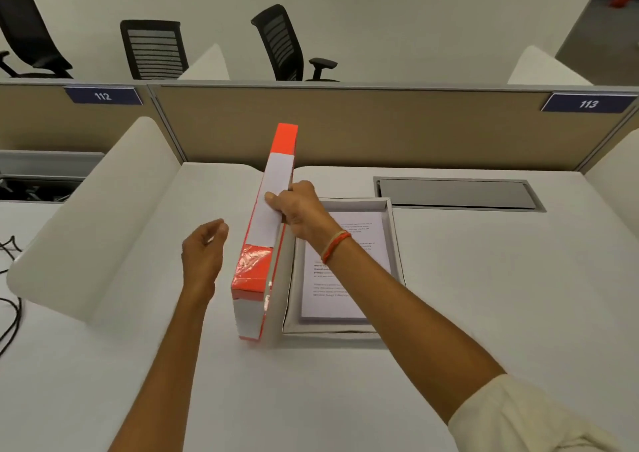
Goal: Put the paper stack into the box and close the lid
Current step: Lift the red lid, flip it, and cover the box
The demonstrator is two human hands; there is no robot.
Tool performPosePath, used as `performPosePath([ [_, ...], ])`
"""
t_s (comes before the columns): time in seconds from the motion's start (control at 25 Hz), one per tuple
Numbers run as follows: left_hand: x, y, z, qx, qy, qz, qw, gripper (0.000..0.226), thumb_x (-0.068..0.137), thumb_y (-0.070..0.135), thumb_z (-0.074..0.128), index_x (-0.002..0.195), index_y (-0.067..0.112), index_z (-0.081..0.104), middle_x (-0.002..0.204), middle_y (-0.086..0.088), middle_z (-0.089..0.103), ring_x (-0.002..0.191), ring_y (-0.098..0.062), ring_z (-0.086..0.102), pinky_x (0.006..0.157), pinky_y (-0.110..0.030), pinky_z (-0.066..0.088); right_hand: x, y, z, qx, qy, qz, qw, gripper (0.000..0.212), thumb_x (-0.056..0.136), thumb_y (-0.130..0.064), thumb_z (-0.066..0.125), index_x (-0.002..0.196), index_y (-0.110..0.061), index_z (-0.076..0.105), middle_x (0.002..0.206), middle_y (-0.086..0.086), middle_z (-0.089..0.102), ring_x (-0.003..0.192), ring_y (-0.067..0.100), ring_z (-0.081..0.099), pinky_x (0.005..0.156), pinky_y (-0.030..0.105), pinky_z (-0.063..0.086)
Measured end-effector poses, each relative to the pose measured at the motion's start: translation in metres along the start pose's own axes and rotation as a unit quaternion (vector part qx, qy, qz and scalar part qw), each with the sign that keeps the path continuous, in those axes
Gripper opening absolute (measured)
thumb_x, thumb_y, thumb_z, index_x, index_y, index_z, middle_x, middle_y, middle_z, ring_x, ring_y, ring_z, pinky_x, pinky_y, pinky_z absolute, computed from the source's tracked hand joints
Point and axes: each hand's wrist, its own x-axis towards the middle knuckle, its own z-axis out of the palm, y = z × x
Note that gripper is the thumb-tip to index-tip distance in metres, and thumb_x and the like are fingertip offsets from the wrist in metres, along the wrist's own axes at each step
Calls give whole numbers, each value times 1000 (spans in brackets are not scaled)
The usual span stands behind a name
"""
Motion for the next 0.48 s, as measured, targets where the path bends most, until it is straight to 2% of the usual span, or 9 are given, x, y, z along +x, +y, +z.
performPosePath([
  [0.08, 9, -31, 15, 36, -52, -53, 997, 48, 98, 39, 54, 135, 8, 55, 136, -15, 60, 123, -32, 57, 107, -49, 46, -13, -6, -22, 30, -7, 22, 999, 42, 93, -6, 61, 132, 7, 51, 130, 18, 62, 116, 35, 62, 91, 37, 55],
  [0.2, 12, -63, 31, -14, -147, -162, 976, 55, 99, 50, 42, 131, 7, 55, 130, -12, 63, 111, -30, 63, 99, -45, 50, -32, -11, -60, 86, -35, 44, 995, 37, 95, -4, 57, 130, 9, 53, 129, 19, 62, 115, 33, 62, 102, 45, 50],
  [0.32, 8, -78, 42, -110, -246, -247, 931, 59, 96, 60, 36, 123, 16, 64, 118, -10, 73, 105, -30, 70, 88, -46, 56, -45, -12, -100, 142, -76, 51, 986, 33, 98, -4, 51, 129, 8, 53, 114, 14, 66, 100, 26, 65, 95, 39, 56],
  [0.4, 3, -79, 50, -134, -267, -234, 925, 55, 94, 62, 40, 123, 22, 66, 118, -8, 74, 103, -29, 73, 79, -44, 60, -49, -7, -130, 159, -74, 41, 984, 33, 100, -6, 48, 129, 8, 52, 108, 11, 67, 95, 22, 66, 87, 32, 59],
  [0.48, -2, -71, 57, -131, -266, -193, 935, 52, 88, 66, 49, 119, 28, 68, 115, -6, 75, 99, -30, 74, 71, -43, 62, -49, 4, -162, 116, -26, 20, 993, 33, 101, -14, 48, 126, 7, 56, 107, 11, 70, 92, 21, 69, 84, 32, 61],
])
